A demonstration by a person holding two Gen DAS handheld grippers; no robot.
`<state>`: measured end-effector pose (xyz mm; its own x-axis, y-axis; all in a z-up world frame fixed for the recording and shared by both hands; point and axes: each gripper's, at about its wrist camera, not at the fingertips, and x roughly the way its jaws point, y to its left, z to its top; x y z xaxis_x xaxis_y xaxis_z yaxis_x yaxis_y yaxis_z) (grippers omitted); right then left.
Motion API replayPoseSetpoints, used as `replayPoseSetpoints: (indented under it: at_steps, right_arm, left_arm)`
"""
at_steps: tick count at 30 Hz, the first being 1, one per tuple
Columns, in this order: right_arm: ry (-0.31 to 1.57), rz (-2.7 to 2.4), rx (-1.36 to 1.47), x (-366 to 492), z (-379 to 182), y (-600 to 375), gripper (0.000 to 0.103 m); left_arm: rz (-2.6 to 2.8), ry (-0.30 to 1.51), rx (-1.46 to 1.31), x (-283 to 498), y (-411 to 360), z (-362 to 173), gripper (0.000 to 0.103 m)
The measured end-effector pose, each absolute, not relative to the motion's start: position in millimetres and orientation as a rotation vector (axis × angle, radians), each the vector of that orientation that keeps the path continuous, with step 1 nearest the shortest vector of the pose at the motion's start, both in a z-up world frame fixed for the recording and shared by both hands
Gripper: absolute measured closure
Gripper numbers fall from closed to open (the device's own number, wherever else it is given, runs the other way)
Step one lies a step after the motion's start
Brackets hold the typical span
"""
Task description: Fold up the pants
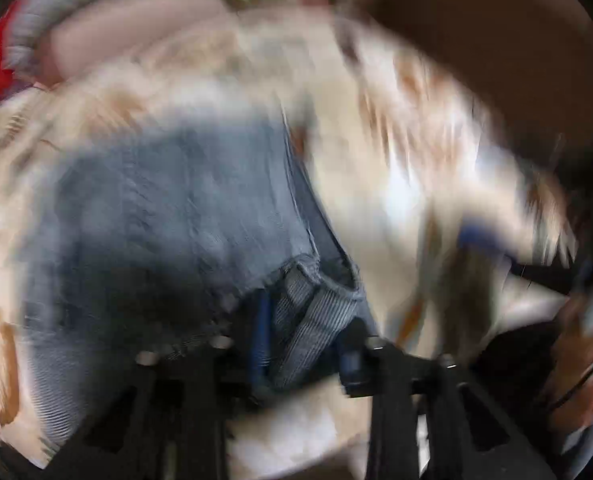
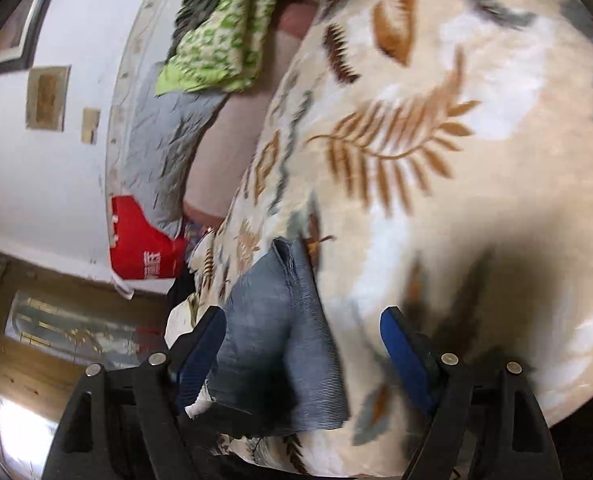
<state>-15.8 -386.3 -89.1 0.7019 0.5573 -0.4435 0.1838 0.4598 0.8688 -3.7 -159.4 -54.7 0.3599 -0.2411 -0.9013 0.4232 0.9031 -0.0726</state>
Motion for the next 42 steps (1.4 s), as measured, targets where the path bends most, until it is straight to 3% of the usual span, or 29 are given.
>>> replayPoseSetpoints:
  at_steps: [3,5,7,9,11,15,19,20,28,33,42]
  right_arm:
    - [0.785,0.24,1.083,-19.4,-89.2,-390.9,0.021]
    - [0.777,0.23,1.074,-19.7,-86.4,-392.1,0.021]
    - [0.771,0.265,1.062,-18.9,-80.8,-386.8,0.021]
    - [0.778,0.332,1.032,-18.8,-69.4,-373.2,0.021]
    - [0.788,0.429,1.012,-16.9,-57.5,-354.3,0.021]
    - [0.849,0.58,1.035,-7.2,-52.4,-314.8,0.021]
    - [1.017,0.485,1.016,3.7,-102.0,-293.4,0.021]
    - [1.059,0.433,1.068,3.5,-120.5,-296.3,0.035]
    - [0.999,0.415,1.065,-14.2,-64.6,-298.9,0.03]
    - [1.116,0.391,1.108,-9.0,-88.7,-273.7,0.03]
    - [1.126,0.285,1.174,13.0,-112.6,-273.4,0.033]
  left_arm:
    - [-0.535,1.016,0.138,-27.6,-144.3,-22.4,0.046]
    - [-0.567,0.947,0.03,-39.1,-113.9,10.1,0.043]
    - [-0.53,0.848,-0.067,-44.1,-73.2,40.2,0.026]
    - [-0.425,0.766,-0.146,-44.9,-31.8,55.1,0.021]
    - [-0.276,0.739,-0.188,-35.1,8.5,56.0,0.02]
    - [-0.155,0.867,-0.247,-3.3,47.9,21.8,0.02]
    - [-0.183,0.995,-0.19,7.0,34.0,-19.4,0.02]
    - [-0.193,1.038,-0.156,9.9,26.6,-31.6,0.02]
    - [-0.196,0.991,-0.215,8.9,37.9,-25.3,0.02]
    - [-0.2,1.006,-0.245,14.1,38.9,-36.2,0.02]
    - [-0.206,1.007,-0.236,13.7,37.5,-41.3,0.019]
